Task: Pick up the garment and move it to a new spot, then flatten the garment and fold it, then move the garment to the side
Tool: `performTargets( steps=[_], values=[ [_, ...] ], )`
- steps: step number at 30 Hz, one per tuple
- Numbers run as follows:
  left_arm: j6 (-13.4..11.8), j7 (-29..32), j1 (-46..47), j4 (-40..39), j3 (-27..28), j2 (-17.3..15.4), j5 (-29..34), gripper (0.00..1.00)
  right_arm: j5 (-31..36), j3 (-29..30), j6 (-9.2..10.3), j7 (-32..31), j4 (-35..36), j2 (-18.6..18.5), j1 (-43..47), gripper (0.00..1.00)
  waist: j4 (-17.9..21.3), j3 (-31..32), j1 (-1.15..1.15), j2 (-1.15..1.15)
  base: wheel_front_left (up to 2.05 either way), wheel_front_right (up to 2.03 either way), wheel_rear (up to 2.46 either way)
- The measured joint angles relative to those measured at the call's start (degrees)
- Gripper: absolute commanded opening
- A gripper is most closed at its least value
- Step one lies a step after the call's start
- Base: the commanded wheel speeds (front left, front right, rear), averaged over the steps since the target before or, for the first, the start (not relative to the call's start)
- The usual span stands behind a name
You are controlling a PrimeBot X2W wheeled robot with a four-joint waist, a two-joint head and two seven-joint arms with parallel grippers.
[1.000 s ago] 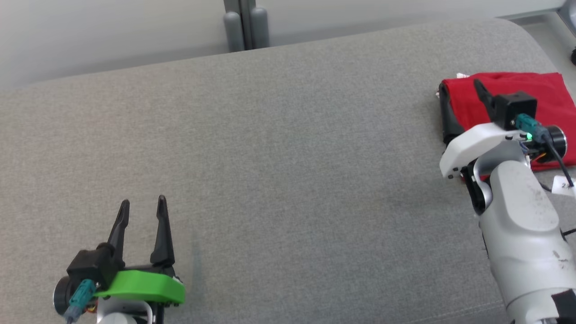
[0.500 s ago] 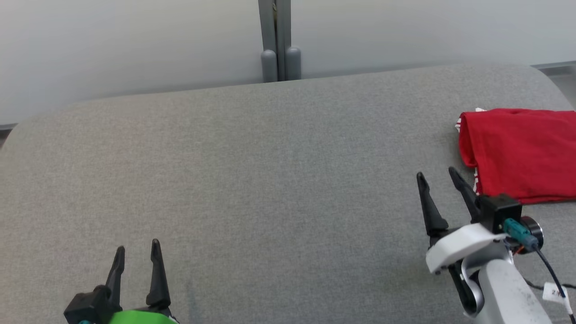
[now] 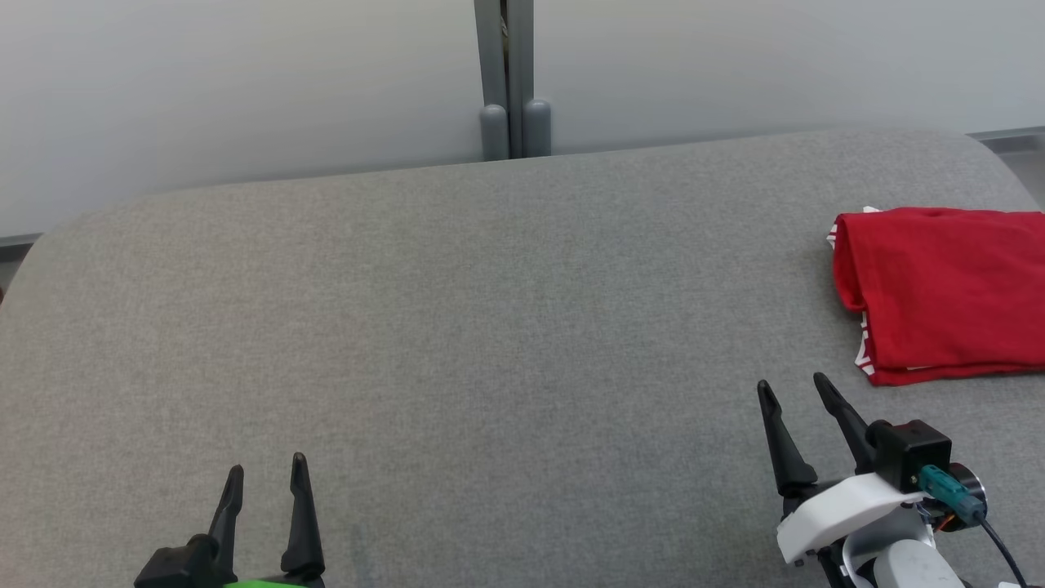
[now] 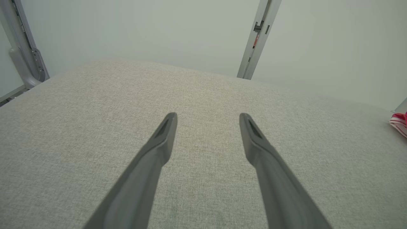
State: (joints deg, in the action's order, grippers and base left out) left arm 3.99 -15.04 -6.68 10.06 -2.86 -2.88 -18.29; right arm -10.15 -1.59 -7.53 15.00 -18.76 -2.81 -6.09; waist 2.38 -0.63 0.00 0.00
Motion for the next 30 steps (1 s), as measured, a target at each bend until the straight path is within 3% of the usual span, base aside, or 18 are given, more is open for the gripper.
performTargets(
  steps=[17, 18, 23, 30],
  values=[
    [-0.25, 0.0, -0.21, 0.77, -0.76, 0.0, -0.04, 1.0, -0.32, -0.24, 0.0, 0.0, 0.88, 0.01, 0.85, 1.0, -0.11, 1.21, 0.0, 0.0, 0.0, 0.0, 0.0],
    [-0.24, 0.0, -0.26, 0.88, -0.81, 0.02, -0.24, 0.0, -0.32, -0.23, 0.0, 0.0, 0.79, 0.04, 0.88, 0.0, -0.12, 1.28, 0.0, 0.0, 0.0, 0.0, 0.0],
    [-0.24, 0.43, -0.31, 3.28, -0.97, 0.24, -0.37, 0.0, -0.59, -0.34, 0.0, -0.34, -1.42, 0.38, 2.15, 0.0, -0.15, 1.3, 0.0, 0.0, 0.0, 0.0, 0.0],
    [-0.22, 2.42, -0.2, 3.43, -0.31, 0.25, -7.12, 0.0, -7.8, 0.53, 0.0, -2.43, -1.52, 0.42, 2.24, 0.0, -0.27, 1.27, 0.0, 0.0, 0.0, 0.0, 0.0]
  ],
)
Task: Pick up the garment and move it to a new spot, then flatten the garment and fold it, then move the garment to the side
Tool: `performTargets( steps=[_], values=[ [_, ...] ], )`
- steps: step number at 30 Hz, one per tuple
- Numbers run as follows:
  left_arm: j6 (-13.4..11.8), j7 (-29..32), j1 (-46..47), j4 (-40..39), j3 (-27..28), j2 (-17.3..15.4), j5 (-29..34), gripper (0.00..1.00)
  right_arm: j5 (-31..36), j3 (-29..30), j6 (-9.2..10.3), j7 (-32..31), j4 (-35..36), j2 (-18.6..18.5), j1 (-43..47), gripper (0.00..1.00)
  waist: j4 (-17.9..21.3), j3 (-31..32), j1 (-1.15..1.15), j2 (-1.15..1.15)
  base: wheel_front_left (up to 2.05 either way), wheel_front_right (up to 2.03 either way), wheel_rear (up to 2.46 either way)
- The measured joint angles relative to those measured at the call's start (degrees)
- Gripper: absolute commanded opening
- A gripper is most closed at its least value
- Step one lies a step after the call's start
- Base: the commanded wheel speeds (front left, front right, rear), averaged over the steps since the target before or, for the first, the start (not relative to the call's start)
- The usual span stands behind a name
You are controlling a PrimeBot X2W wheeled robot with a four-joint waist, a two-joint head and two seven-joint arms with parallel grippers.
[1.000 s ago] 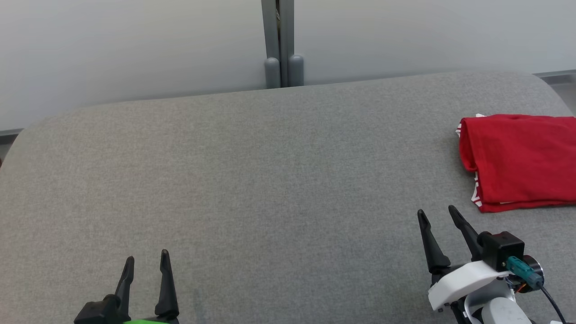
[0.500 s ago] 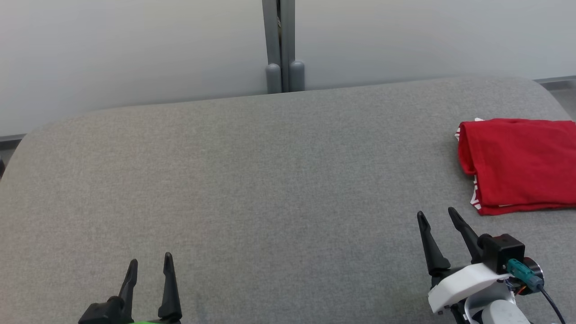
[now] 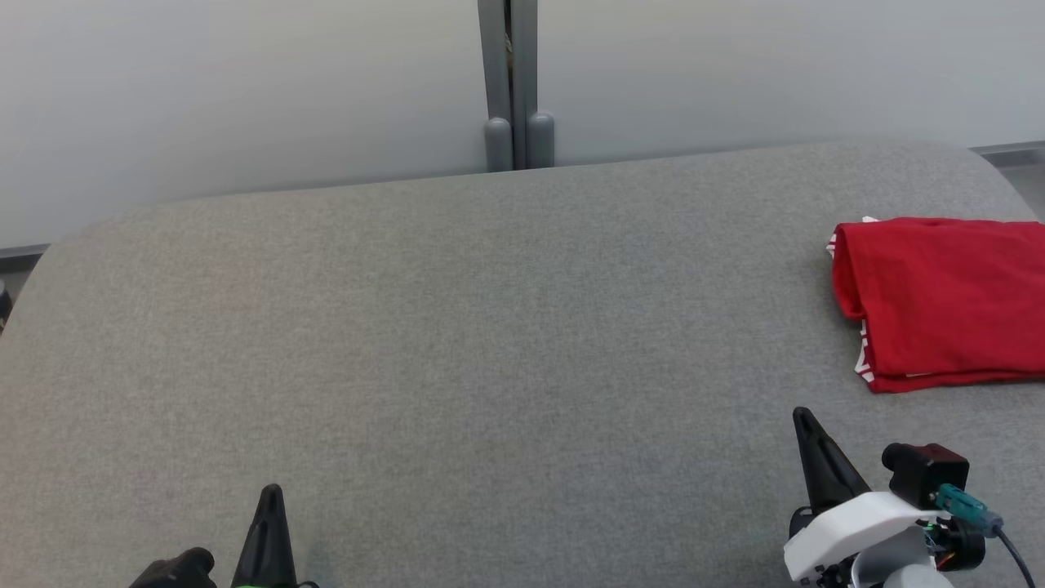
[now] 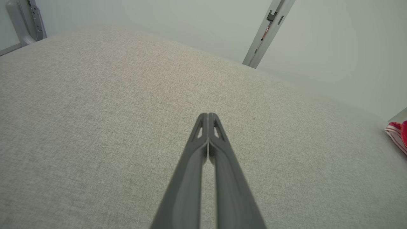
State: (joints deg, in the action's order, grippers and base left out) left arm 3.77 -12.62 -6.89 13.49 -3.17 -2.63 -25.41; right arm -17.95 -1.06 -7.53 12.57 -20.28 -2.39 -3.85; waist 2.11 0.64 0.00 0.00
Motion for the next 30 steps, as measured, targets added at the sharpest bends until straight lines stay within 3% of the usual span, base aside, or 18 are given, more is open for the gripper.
performTargets(
  steps=[30],
  values=[
    [0.75, 7.02, 4.26, -0.2, 3.46, -0.01, -24.68, 0.0, -27.31, 2.67, 0.0, -6.98, 2.12, -0.04, -0.49, 0.0, -0.53, -0.15, 0.0, 0.0, 0.0, 0.0, 0.0]
  ],
)
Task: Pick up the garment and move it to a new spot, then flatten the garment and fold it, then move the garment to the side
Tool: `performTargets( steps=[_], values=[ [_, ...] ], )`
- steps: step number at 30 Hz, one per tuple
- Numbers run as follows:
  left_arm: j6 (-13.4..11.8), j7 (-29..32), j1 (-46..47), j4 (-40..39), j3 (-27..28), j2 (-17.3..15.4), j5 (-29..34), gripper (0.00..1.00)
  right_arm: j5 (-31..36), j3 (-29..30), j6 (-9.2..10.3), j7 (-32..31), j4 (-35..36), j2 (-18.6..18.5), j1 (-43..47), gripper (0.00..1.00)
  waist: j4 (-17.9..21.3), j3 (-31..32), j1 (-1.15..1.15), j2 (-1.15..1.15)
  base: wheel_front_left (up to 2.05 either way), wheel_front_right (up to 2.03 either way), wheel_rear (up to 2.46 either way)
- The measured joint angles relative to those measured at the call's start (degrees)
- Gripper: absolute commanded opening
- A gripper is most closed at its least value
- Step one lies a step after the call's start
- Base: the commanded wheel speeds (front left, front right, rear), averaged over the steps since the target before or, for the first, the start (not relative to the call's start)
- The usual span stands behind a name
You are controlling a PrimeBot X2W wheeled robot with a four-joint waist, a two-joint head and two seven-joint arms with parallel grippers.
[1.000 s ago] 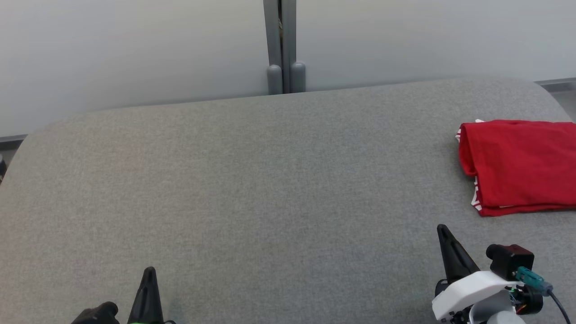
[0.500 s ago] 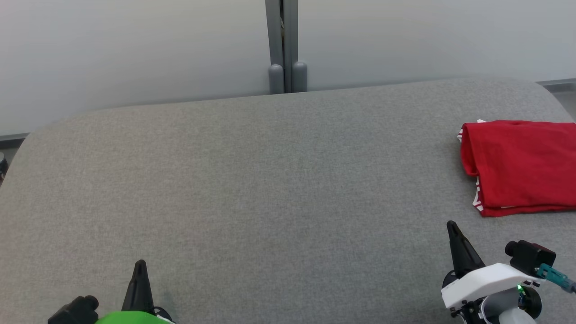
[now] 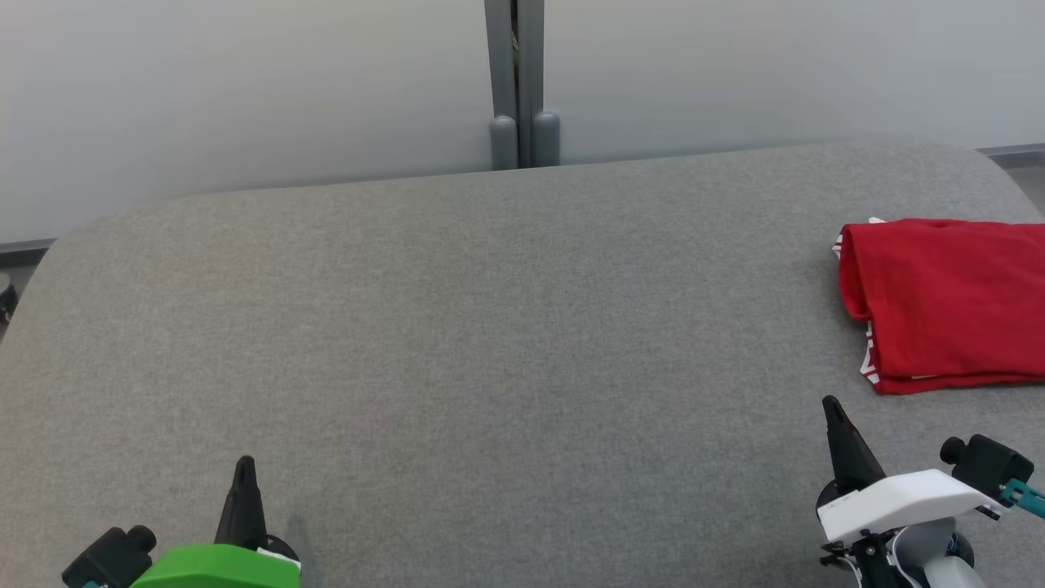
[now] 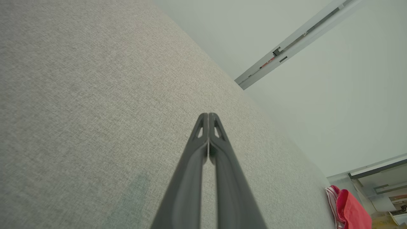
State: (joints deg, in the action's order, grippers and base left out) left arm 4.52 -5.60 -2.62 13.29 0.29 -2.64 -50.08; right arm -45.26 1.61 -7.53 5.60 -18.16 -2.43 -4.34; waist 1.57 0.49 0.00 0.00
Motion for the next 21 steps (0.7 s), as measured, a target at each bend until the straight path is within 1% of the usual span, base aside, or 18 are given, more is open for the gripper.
performTargets(
  steps=[21],
  values=[
    [0.34, 3.68, 2.72, -0.19, 1.86, -0.02, -13.08, 0.0, -14.58, 1.57, 0.01, -3.69, 1.08, -0.08, -0.94, 0.0, -0.37, -0.1, 0.0, 0.0, 0.0, 0.0, 0.0]
  ],
)
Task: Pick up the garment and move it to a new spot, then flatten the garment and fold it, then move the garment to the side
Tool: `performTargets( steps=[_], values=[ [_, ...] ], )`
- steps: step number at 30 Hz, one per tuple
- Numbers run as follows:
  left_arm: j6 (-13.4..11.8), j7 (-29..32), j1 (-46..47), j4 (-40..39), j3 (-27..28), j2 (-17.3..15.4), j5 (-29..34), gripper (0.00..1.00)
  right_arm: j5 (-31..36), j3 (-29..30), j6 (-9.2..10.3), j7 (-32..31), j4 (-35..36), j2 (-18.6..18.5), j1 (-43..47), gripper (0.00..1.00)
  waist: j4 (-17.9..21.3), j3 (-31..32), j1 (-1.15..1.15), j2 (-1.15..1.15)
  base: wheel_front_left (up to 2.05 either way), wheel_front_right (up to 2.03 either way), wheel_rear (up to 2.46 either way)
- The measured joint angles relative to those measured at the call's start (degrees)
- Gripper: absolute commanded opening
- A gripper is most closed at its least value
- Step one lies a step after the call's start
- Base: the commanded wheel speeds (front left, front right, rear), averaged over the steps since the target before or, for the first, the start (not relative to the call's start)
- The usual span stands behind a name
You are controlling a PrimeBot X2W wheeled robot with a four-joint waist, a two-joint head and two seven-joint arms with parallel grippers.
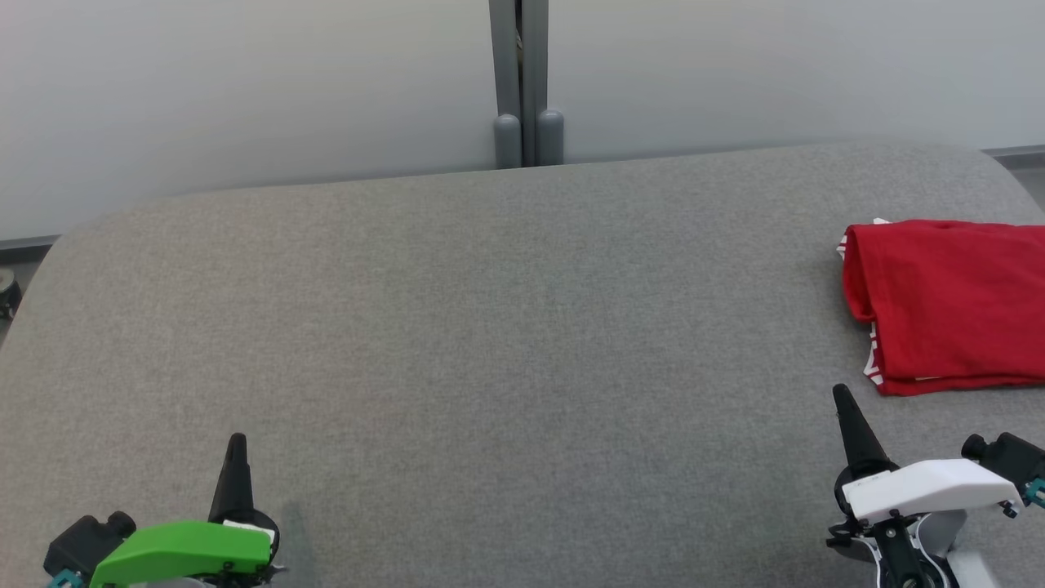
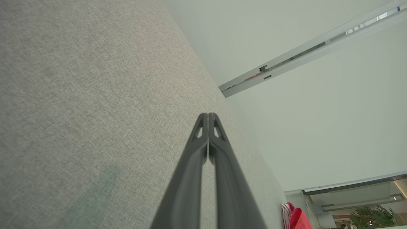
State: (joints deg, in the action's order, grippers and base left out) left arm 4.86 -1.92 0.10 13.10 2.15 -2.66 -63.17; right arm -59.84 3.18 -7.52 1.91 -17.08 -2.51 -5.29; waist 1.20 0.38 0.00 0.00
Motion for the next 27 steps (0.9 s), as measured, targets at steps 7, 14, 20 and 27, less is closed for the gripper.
performTargets(
  steps=[7, 14, 20, 27],
  values=[
    [0.15, 1.11, 0.59, -0.05, 0.65, -0.01, -3.97, 0.0, -4.33, 0.42, 0.0, -1.14, 0.25, -0.03, -0.05, 0.0, -0.12, -0.03, 0.0, 0.0, 0.0, 0.0, 0.0],
    [0.19, 2.11, 1.7, -0.11, 1.19, -0.01, -7.54, 0.0, -8.29, 0.89, 0.0, -2.22, 0.58, -0.05, -0.15, 0.0, -0.25, -0.07, 0.0, 0.0, 0.0, 0.0, 0.0],
    [0.24, 2.96, 1.9, -0.12, 1.54, -0.02, -10.22, 0.0, -11.49, 1.23, 0.0, -3.01, 0.8, -0.08, -0.38, 0.0, -0.35, -0.1, 0.0, 0.0, 0.0, 0.0, 0.0],
    [0.43, 3.88, 2.85, -0.19, 1.97, -0.03, -13.46, 0.0, -15.04, 1.62, 0.0, -4.0, 1.08, -0.09, -0.58, 0.0, -0.47, -0.13, 0.0, 0.0, 0.0, 0.0, 0.0]
  ],
)
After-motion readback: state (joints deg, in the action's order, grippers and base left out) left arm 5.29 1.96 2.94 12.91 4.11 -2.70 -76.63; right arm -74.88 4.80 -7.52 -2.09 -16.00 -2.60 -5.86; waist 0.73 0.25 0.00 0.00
